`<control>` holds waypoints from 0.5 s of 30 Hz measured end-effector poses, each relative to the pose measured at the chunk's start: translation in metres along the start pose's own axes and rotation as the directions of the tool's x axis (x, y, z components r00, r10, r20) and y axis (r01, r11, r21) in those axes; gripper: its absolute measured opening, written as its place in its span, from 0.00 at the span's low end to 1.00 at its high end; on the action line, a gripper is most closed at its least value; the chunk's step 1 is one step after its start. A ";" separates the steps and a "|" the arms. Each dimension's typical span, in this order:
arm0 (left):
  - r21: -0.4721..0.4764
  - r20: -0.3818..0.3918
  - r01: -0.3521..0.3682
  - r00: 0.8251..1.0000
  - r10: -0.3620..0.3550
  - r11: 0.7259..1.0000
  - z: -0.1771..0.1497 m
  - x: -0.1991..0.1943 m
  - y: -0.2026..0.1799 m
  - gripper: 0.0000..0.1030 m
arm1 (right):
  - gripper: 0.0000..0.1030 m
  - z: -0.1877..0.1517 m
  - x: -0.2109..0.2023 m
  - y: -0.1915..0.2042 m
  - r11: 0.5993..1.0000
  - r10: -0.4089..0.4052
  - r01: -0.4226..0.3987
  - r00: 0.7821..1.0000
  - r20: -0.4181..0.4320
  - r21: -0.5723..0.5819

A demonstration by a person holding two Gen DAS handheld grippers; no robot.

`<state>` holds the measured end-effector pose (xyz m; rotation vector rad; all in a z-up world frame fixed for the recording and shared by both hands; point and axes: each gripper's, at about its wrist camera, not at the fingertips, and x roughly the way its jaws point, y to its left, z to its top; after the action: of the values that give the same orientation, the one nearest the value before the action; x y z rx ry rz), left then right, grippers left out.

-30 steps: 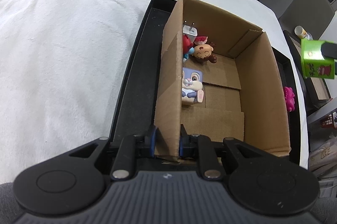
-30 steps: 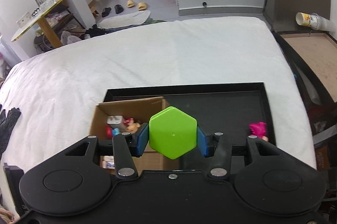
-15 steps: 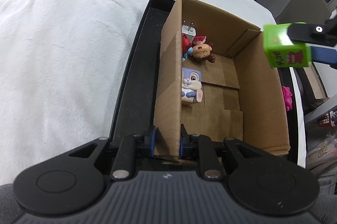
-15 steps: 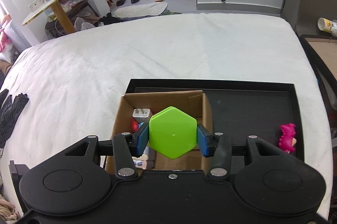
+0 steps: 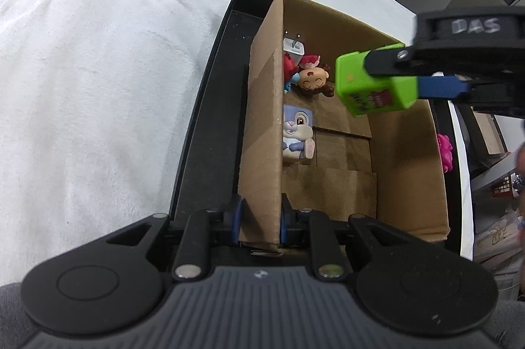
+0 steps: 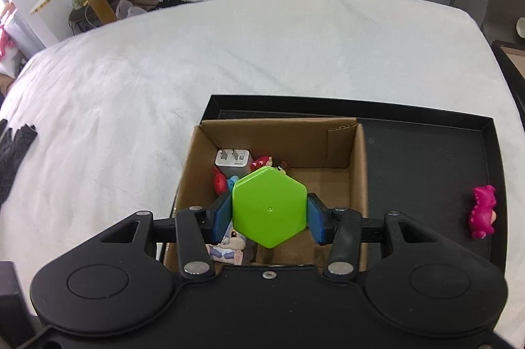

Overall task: Organize rigid objects
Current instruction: 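Carry the green hexagon into the box and open the right gripper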

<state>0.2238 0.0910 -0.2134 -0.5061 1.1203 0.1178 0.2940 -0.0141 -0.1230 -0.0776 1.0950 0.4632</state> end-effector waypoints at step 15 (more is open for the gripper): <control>-0.005 0.000 -0.002 1.000 0.002 1.000 -0.001 -0.001 0.001 0.20 | 0.52 0.002 0.012 -0.013 0.996 -0.086 0.086 0.996 0.014 0.000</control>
<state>0.2220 0.0916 -0.2127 -0.5095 1.1209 0.1221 0.3056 -0.0214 -0.1340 -0.1217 1.0734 0.3859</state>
